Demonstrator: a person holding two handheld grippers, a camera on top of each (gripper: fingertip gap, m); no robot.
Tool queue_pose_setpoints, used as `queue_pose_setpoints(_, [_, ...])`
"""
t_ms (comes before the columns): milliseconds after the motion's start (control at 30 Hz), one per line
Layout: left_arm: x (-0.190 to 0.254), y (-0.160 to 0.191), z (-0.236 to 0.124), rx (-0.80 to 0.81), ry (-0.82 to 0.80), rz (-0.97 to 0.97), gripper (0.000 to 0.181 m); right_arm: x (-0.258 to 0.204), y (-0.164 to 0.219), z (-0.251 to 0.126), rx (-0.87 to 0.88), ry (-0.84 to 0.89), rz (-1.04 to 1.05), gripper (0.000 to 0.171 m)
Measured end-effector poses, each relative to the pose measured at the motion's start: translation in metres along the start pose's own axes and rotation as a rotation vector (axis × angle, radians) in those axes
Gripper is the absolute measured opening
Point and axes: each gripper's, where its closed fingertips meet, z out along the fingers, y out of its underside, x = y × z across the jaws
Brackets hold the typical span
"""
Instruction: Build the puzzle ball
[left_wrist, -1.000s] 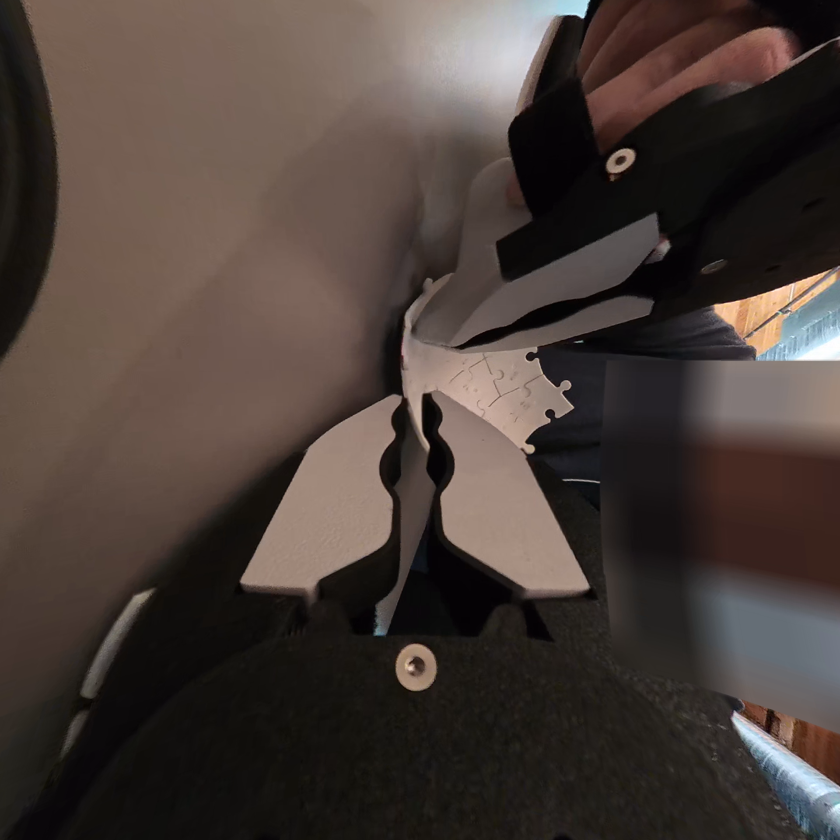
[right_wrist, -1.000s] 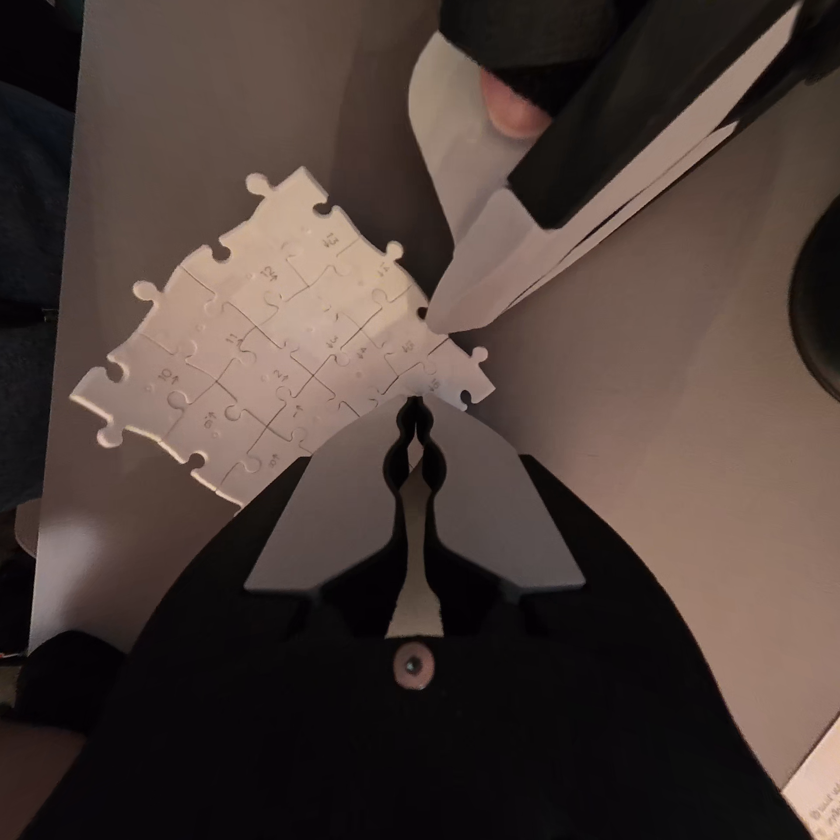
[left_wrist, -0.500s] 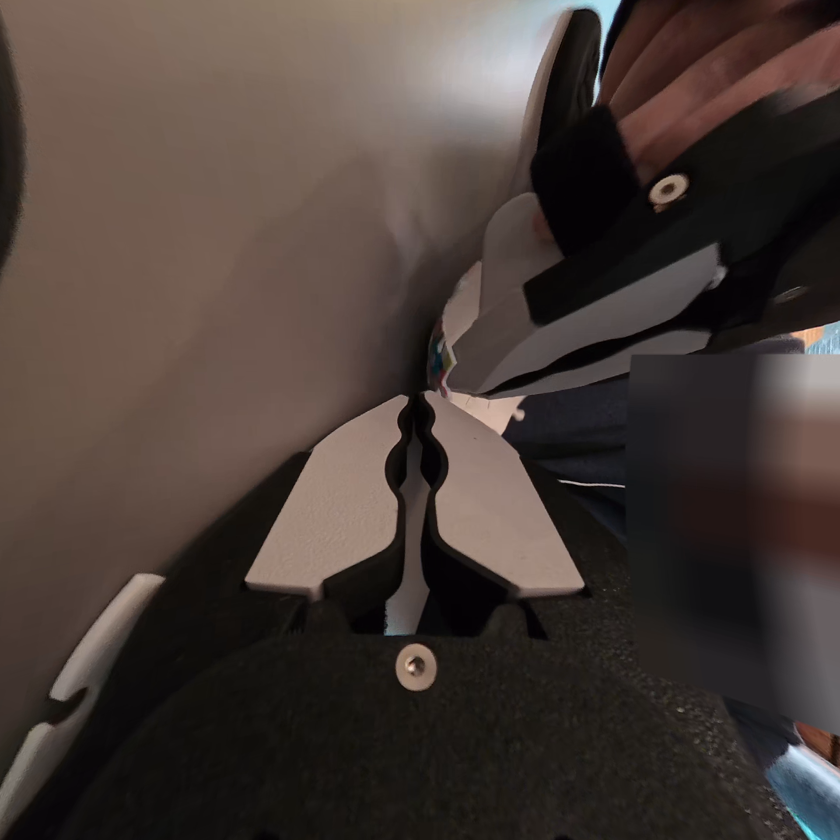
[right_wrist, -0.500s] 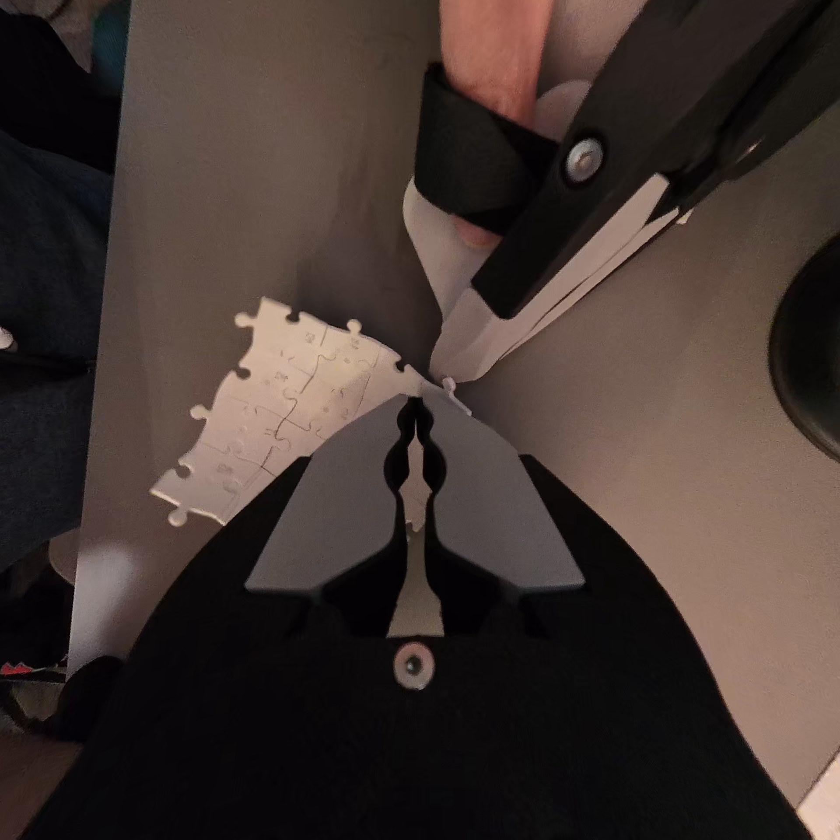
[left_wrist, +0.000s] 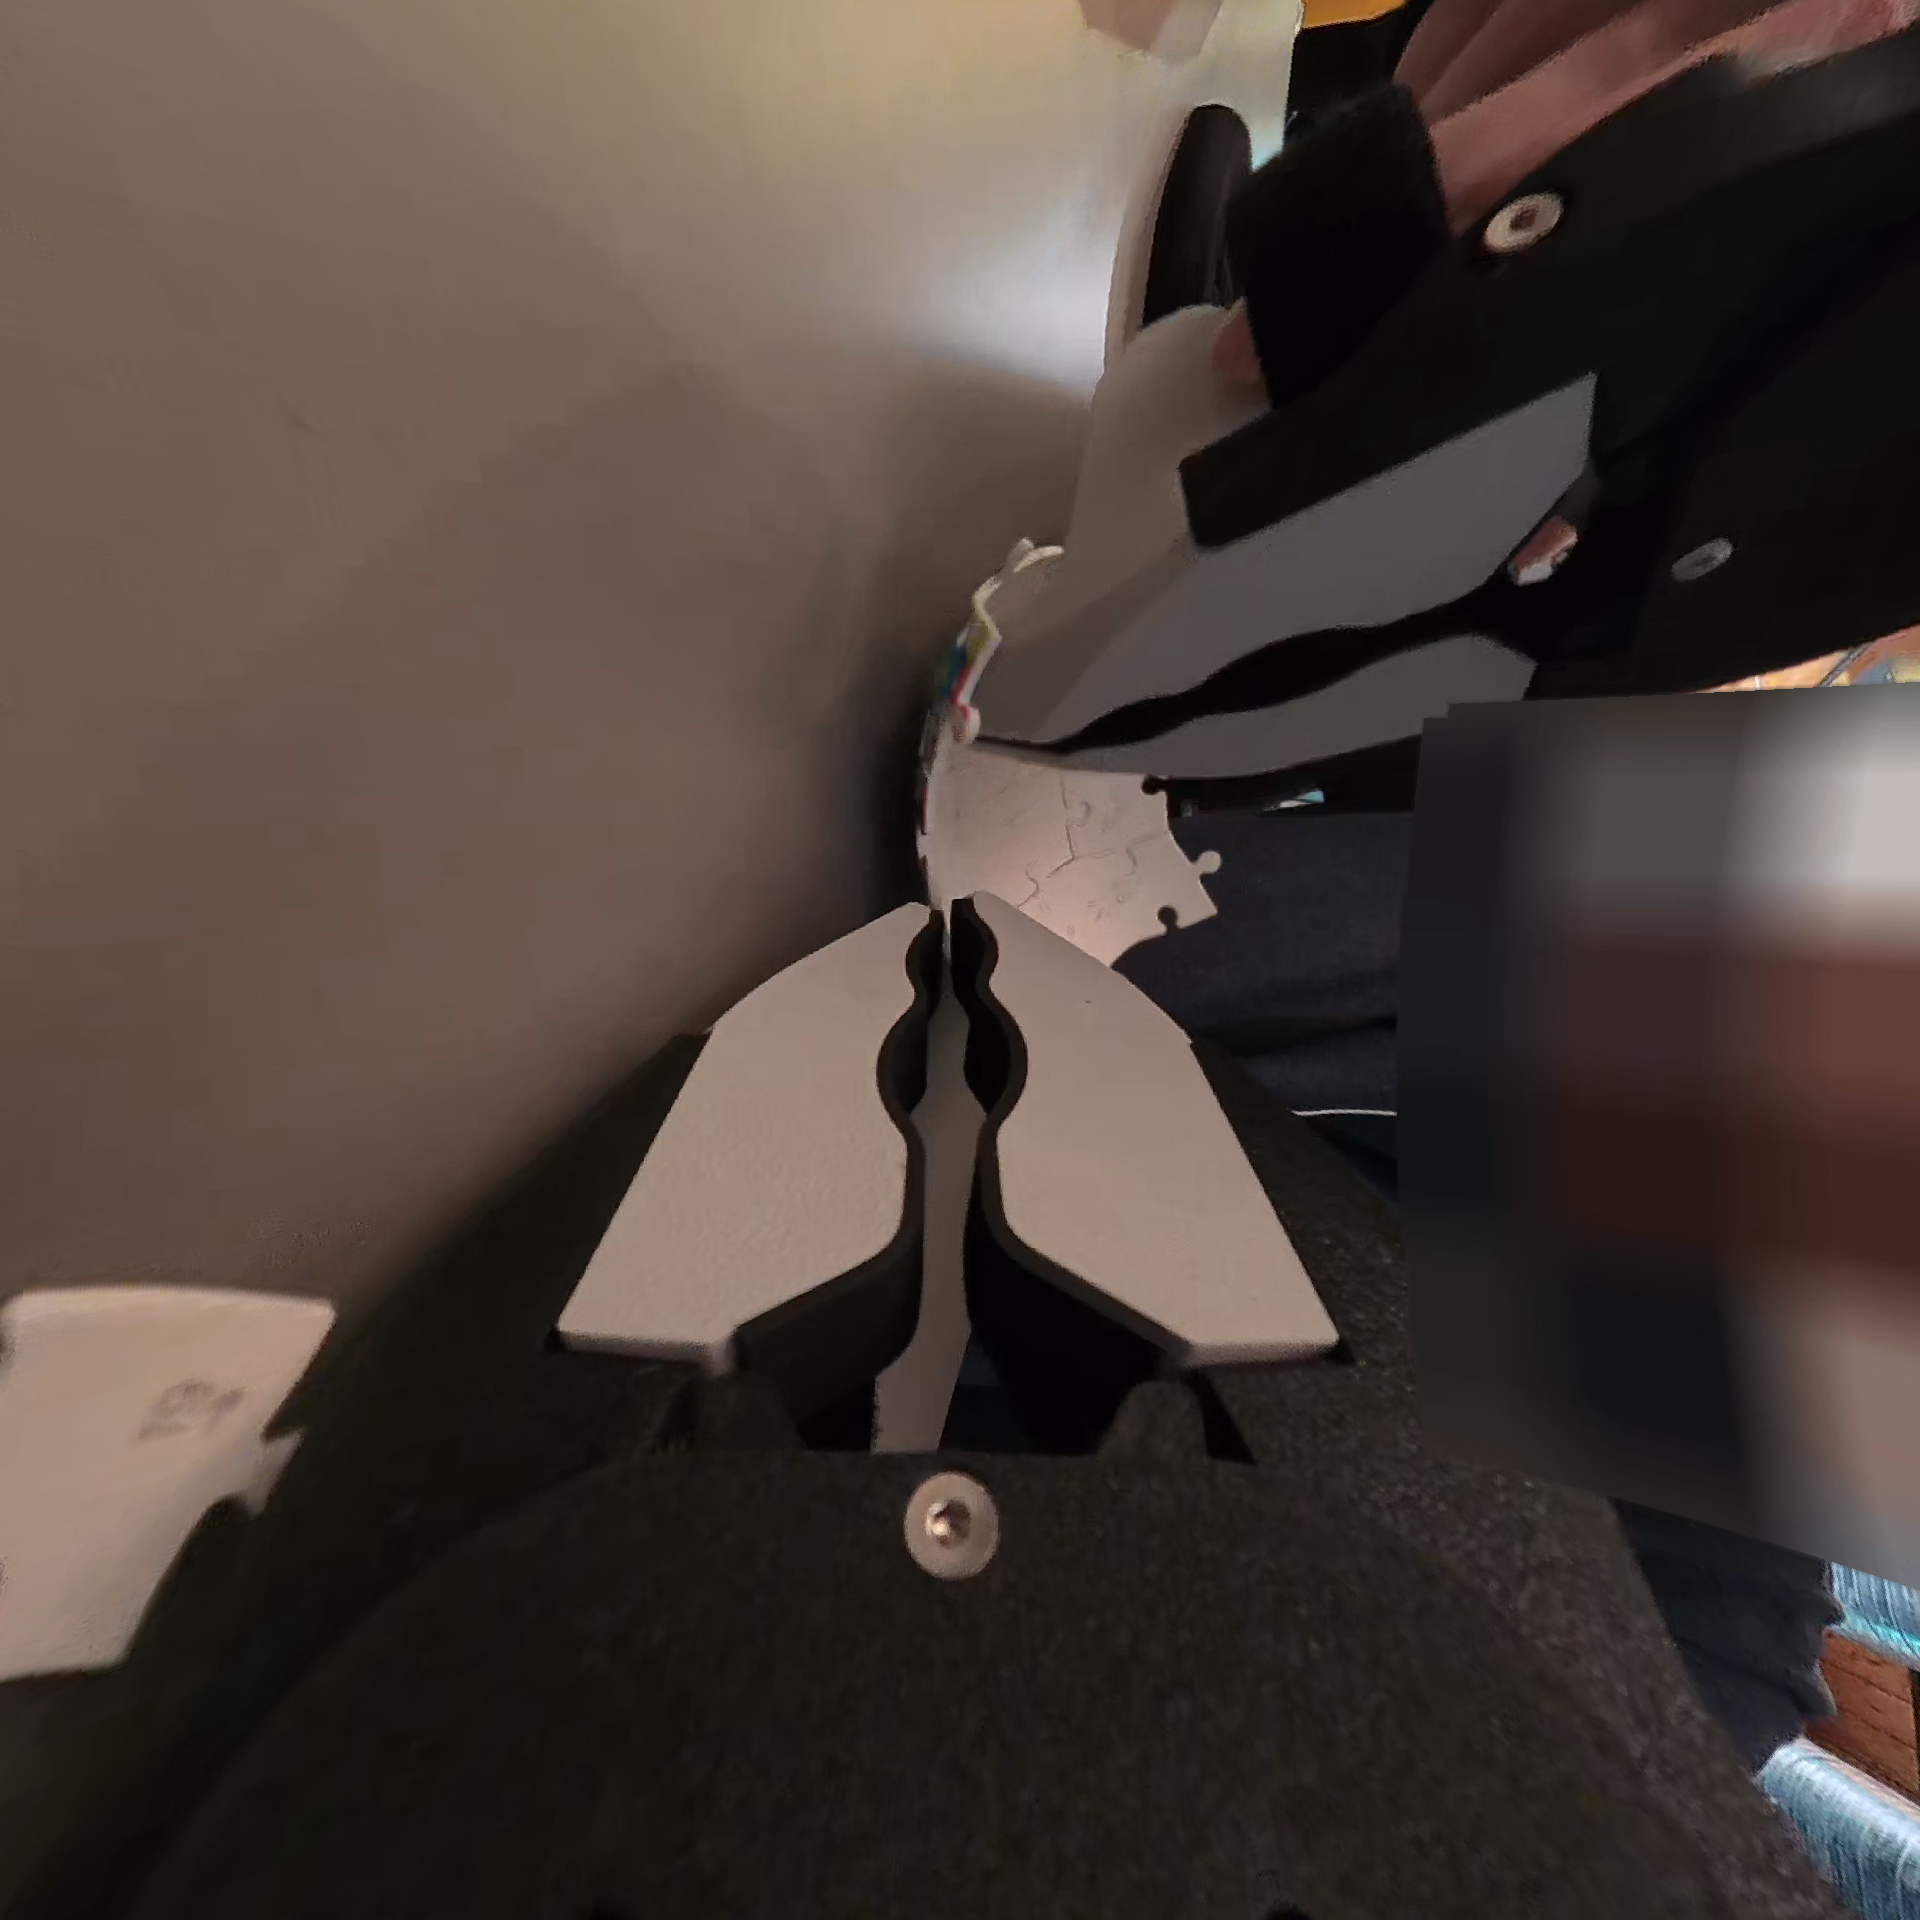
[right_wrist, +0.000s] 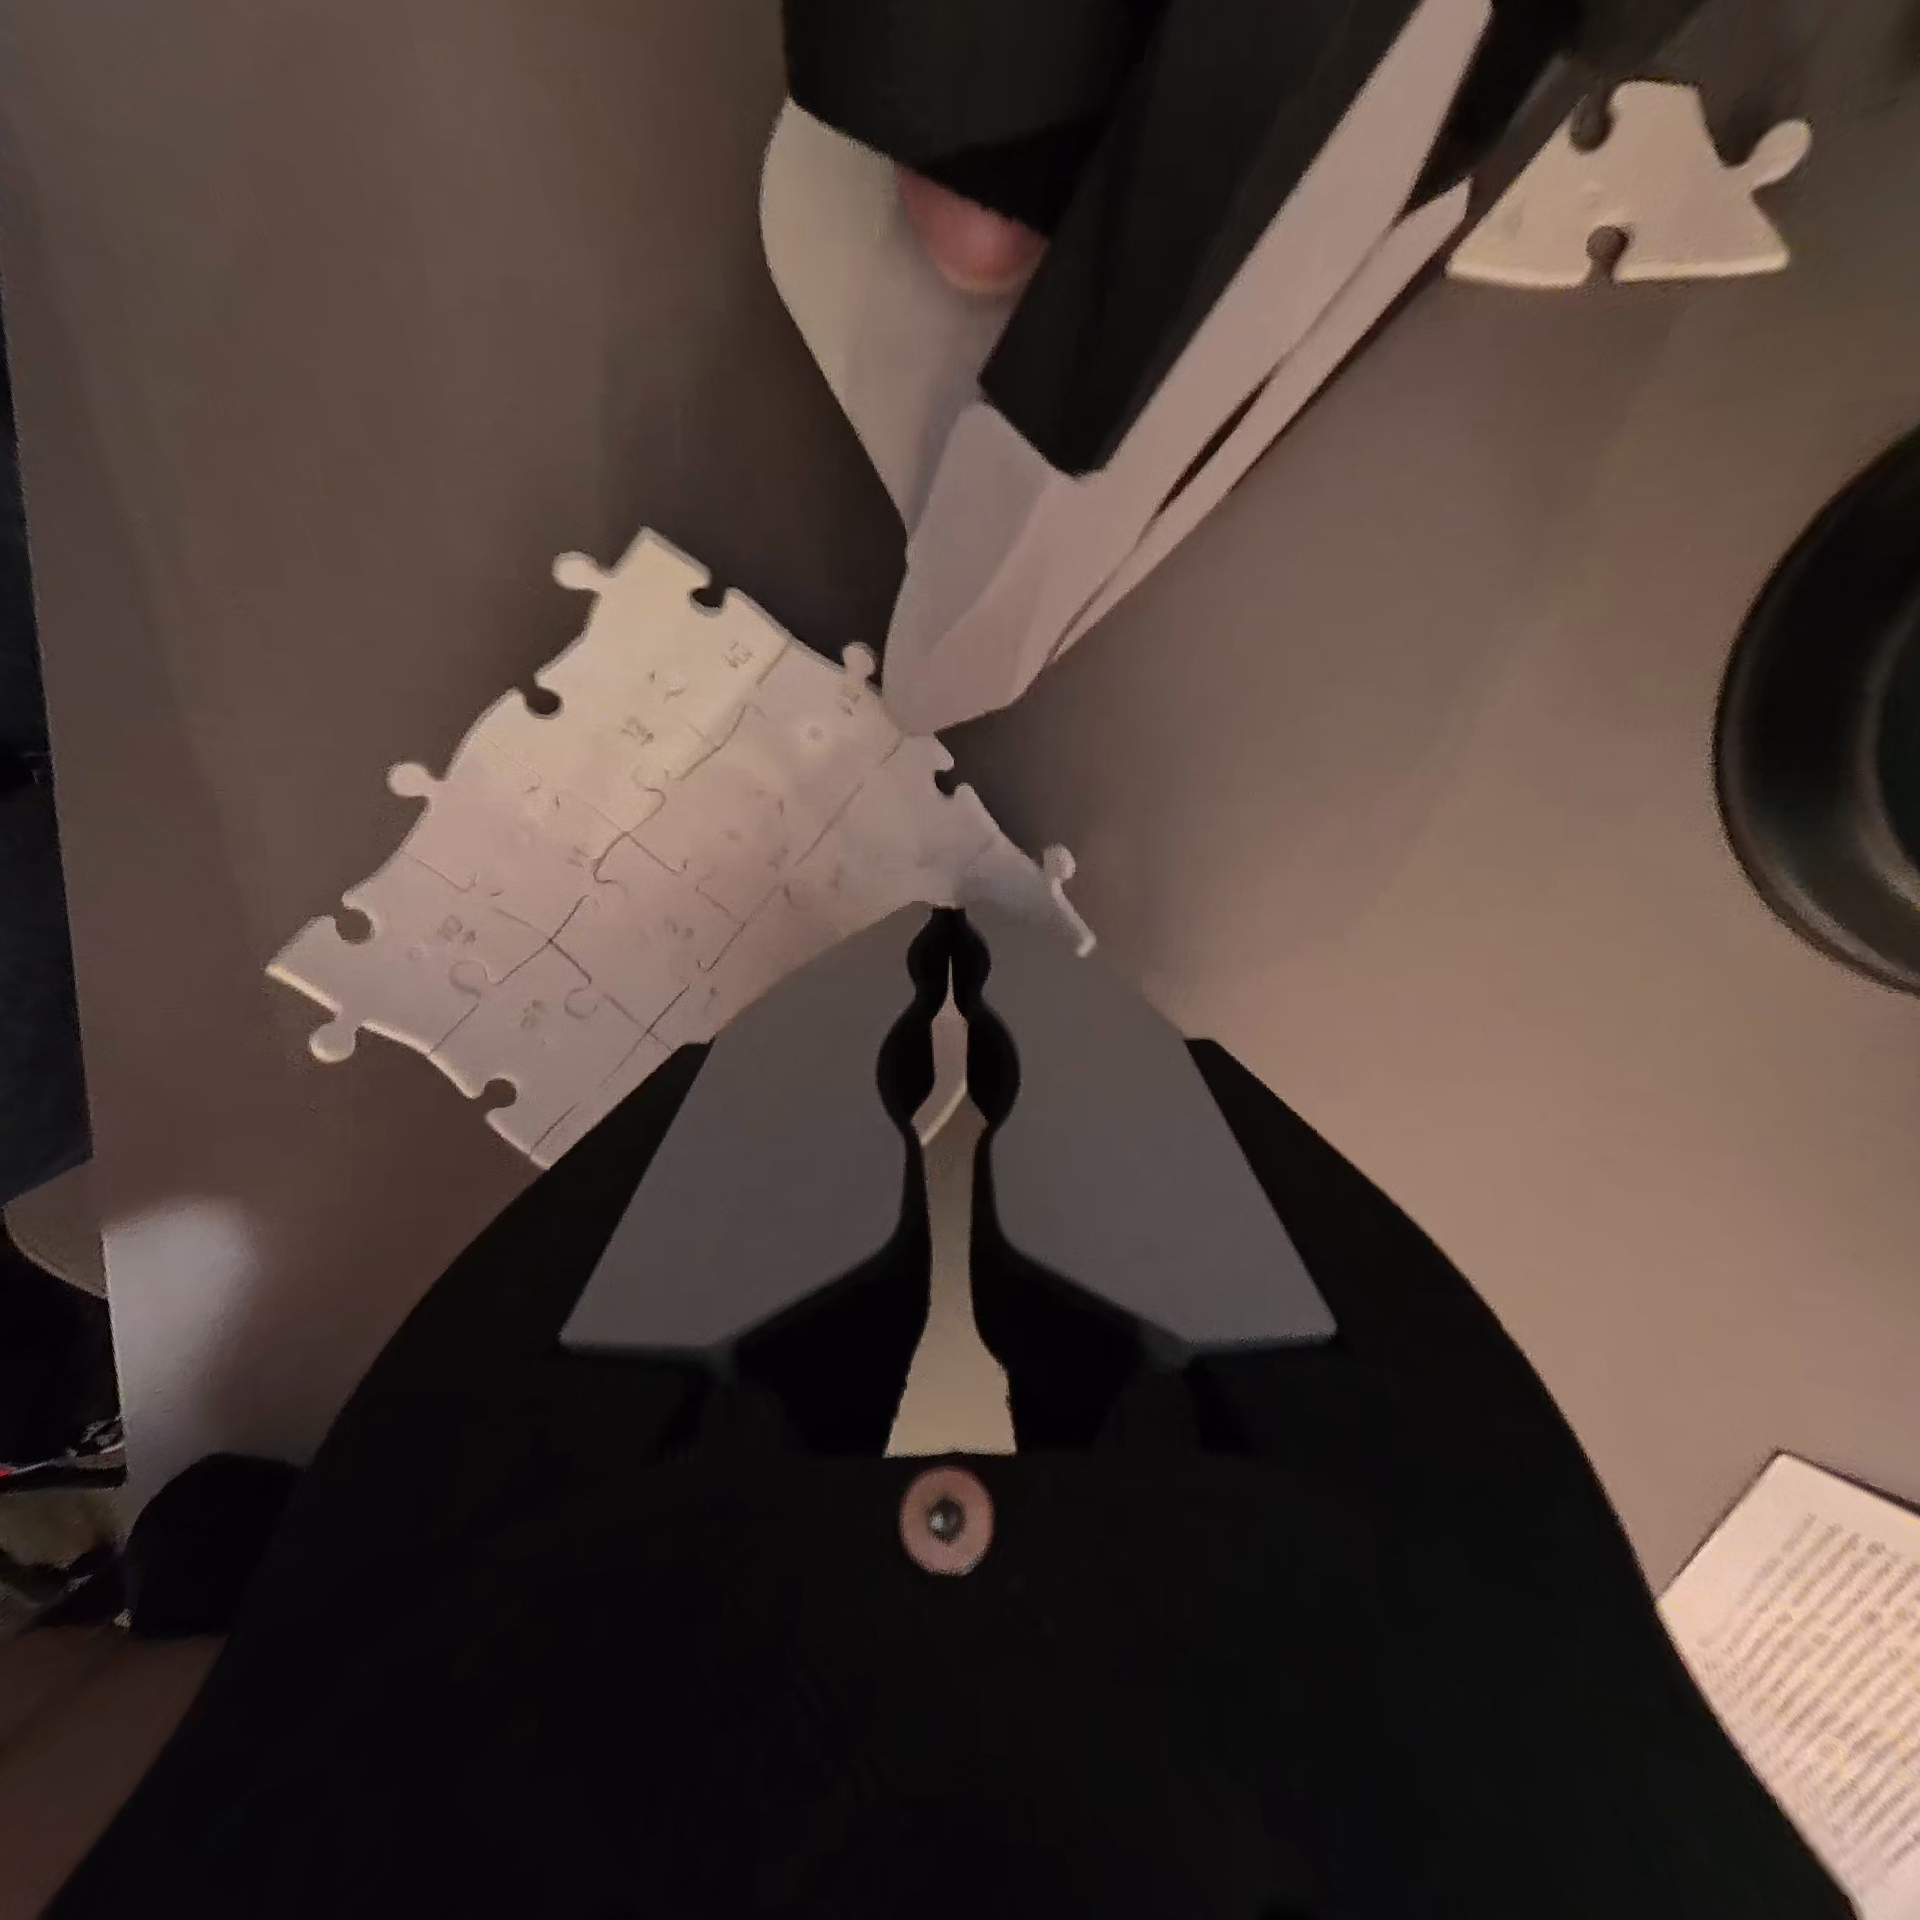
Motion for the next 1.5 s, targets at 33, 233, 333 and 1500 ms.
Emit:
queue_pose_setpoints(33, [0.002,0.001,0.001,0.001,0.009,0.003,0.001,0.001,0.002,-0.001,-0.004,0.008,0.001,0.001])
queue_pose_setpoints(233, [0.008,0.004,0.001,0.024,0.029,0.019,0.002,-0.004,0.012,-0.008,0.018,-0.013,0.041,0.001])
queue_pose_setpoints(333, [0.01,0.005,0.001,0.043,0.039,0.029,0.001,-0.008,0.015,-0.011,0.049,-0.029,0.067,0.001])
queue_pose_setpoints(1500, [0.028,0.038,0.024,0.361,0.005,0.169,0.002,-0.019,0.058,-0.029,0.461,-0.034,0.36,0.006])
